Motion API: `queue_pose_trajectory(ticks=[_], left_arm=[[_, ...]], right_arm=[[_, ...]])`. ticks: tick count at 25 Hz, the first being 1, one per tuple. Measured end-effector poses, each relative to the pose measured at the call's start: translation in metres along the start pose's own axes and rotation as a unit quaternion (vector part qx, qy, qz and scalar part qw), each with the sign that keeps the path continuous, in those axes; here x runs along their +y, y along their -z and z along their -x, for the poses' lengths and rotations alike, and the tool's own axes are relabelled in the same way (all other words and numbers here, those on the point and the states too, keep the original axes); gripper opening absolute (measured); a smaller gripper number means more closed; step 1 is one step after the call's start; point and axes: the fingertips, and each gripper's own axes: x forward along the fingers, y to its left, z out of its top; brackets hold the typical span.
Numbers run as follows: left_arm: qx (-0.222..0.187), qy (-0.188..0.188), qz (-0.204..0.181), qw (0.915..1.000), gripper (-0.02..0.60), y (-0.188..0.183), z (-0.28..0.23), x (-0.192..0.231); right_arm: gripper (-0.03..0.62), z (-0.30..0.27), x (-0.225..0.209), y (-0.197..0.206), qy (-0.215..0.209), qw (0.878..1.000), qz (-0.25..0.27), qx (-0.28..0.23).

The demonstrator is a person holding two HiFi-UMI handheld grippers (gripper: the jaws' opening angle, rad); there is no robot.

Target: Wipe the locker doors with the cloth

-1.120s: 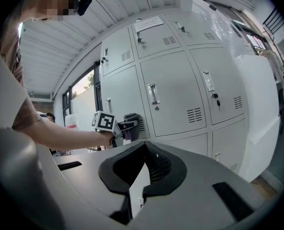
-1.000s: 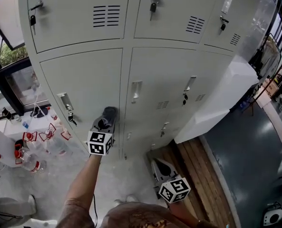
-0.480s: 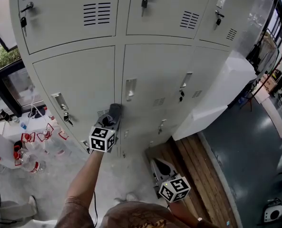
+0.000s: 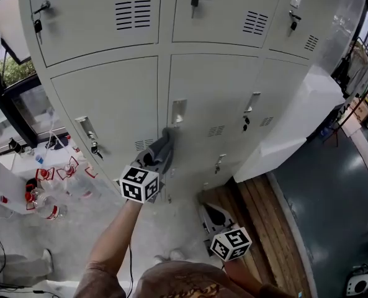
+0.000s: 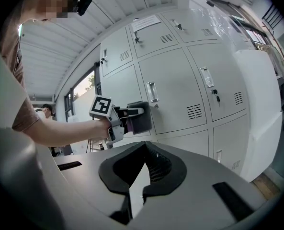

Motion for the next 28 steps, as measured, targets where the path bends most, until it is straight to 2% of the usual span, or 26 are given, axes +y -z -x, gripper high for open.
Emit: queue_pose_trajectory(ticks=[6,10,14,19,23,28], left_arm=[[-0.01,-0.012,0.001,0.9999,0.041,-0.021,0.039,-0.005],[-0.005,-0.021,-0.012,0.9997,0.041,-0.029,0.073,-0.009],[-0.002,-0.045,-0.022,0.9987,0.041,-0.03,0.111,-0.007],[-0.001,-0.082,0.004,0.9967,0.041,-0.021,0.161,-0.001],[0.0,-0.114,0.005,0.9934,0.041,-0.015,0.196,0.0],[-0.019,-0.146,0.021,0.9889,0.041,-0.001,0.224,-0.002]], right_arm=[[-0.002,-0.015,0.008,-0.001,-0.029,1.0,0.004,0.002],[-0.002,-0.028,0.021,-0.002,-0.053,0.999,0.006,0.002],[-0.002,-0.042,0.036,-0.004,-0.08,0.997,0.013,0.003],[-0.002,-0.054,0.058,-0.003,-0.109,0.994,0.021,0.007],[-0.002,-0.061,0.071,-0.003,-0.125,0.992,0.025,0.009],[-0.002,-0.066,0.081,-0.003,-0.133,0.991,0.029,0.007]])
